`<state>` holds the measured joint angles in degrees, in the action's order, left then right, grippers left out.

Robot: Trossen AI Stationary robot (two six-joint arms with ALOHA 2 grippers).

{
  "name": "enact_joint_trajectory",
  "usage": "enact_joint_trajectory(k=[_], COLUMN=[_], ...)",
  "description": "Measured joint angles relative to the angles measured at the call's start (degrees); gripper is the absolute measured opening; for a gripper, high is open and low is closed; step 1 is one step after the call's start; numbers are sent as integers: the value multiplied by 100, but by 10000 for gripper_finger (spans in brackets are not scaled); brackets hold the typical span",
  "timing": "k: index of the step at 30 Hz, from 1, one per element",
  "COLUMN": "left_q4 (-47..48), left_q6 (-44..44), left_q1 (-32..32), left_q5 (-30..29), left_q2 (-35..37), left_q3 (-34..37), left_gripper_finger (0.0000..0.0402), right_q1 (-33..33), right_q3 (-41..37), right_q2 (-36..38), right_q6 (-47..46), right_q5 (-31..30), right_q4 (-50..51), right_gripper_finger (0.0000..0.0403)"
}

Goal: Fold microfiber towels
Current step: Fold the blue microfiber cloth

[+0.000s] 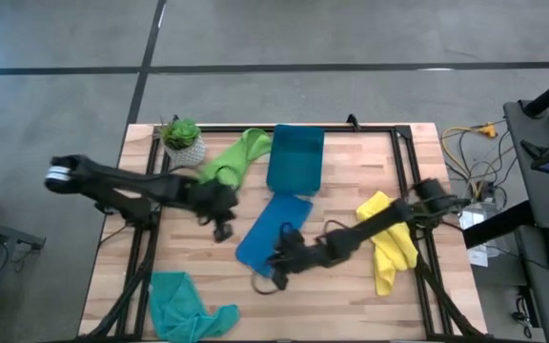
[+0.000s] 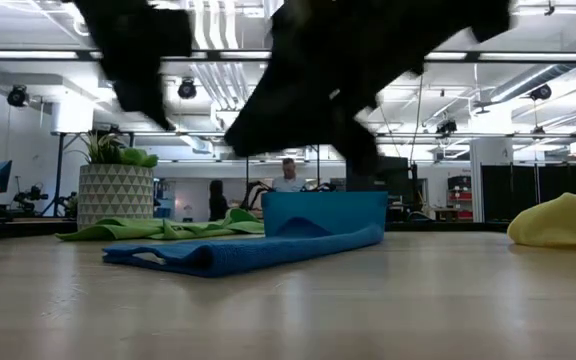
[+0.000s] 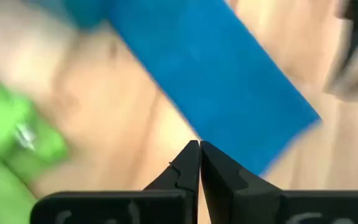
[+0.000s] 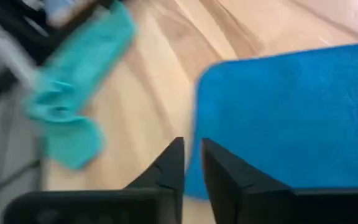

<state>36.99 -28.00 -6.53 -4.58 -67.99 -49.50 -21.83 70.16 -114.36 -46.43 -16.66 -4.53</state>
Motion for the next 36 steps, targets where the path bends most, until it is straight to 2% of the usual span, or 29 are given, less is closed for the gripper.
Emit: enact_joint_trajectory(k=[4,8,12,19,23,27,31,33,36], left_q4=[-717,-1750,-2695,-3316,-3985,-4723,-5365,-5657,-6016], left_q6=[-1031,-1647,-1668,-1615,-1339,-1170,-1170,-1165,-1167], left_q1=[-682,-1249,-1571,-1669,-1675,-1675,-1680,-1680,-1680], left_q5=[-25,-141,-197,-206,-200,-146,-131,-130,-129], left_q2=[900,1432,1503,907,388,-159,-696,-955,-1326], left_q3=[1078,1844,2227,2249,2241,2173,2078,2011,1957], left_gripper_finger=[0,0,0,0,0,0,0,0,0], right_q1=[218,291,262,-98,-342,-637,-1033,-1194,-1314], right_q3=[945,1795,2456,2879,2861,2681,2134,1717,1060], right_q2=[-658,-1200,-1552,-1511,-1132,-395,352,685,976], right_q6=[133,381,469,597,512,379,399,568,1023], right_q5=[180,725,1227,1468,1361,735,32,-32,216], right_q4=[1137,1936,2997,4578,4904,4914,4836,4587,4056], right_gripper_finger=[10,9,8,8,8,8,11,17,36])
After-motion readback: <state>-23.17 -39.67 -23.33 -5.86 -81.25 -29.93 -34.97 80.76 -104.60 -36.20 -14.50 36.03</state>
